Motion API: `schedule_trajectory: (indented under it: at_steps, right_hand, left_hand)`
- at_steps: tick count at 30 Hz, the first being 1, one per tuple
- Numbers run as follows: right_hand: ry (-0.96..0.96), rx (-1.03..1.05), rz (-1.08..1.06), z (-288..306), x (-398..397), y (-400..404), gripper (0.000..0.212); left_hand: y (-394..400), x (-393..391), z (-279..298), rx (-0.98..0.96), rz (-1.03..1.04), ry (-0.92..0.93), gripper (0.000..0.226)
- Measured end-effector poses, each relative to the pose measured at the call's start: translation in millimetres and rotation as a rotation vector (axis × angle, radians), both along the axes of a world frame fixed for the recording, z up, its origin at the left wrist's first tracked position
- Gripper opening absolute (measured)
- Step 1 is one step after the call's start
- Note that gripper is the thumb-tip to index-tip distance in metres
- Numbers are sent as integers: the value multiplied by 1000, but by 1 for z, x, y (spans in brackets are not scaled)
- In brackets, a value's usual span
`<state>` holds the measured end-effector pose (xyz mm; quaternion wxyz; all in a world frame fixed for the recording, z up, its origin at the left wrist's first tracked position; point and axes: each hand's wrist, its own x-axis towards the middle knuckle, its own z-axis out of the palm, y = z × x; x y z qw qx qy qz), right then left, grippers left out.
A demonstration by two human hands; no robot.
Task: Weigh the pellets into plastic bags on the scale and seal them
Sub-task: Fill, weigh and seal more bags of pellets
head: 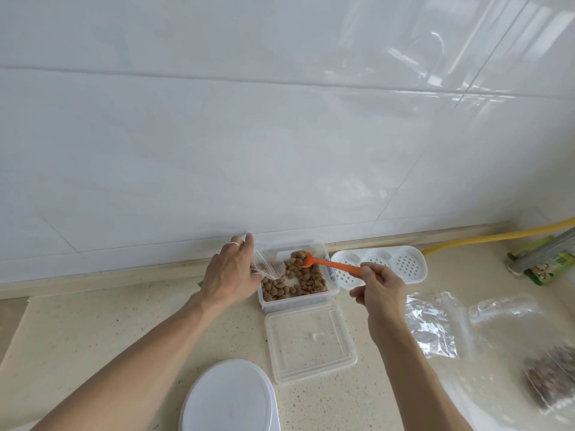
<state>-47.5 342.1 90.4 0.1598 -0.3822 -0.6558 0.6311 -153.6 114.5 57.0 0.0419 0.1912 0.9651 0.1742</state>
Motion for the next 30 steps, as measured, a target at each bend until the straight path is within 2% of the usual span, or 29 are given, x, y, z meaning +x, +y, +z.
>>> schedule_trajectory:
  at_steps: [6,10,12,16,18,25,30]
  right_hand:
    - [80,119,130,34,-5,-11,11]
    - [112,471,415,43,-3,-29,13]
    - [137,575,441,47,-1,-30,15]
    - [141,606,475,59,1,-23,24]
    - [136,620,472,63,5,-22,21]
    - [202,439,202,79,29,-20,12]
    - [260,39,-77,87,58,-12,10]
  left_hand:
    - [16,3,9,-32,-5,-21,82]
    - [21,6,12,22,-9,-34,85]
    - [20,7,12,49,-9,-33,85]
    - [19,8,13,124,-2,-51,86]
    - [20,11,13,165,2,-59,86]
    - [25,27,31,276,-11,-67,84]
    - [27,58,47,364,-2,-69,89]
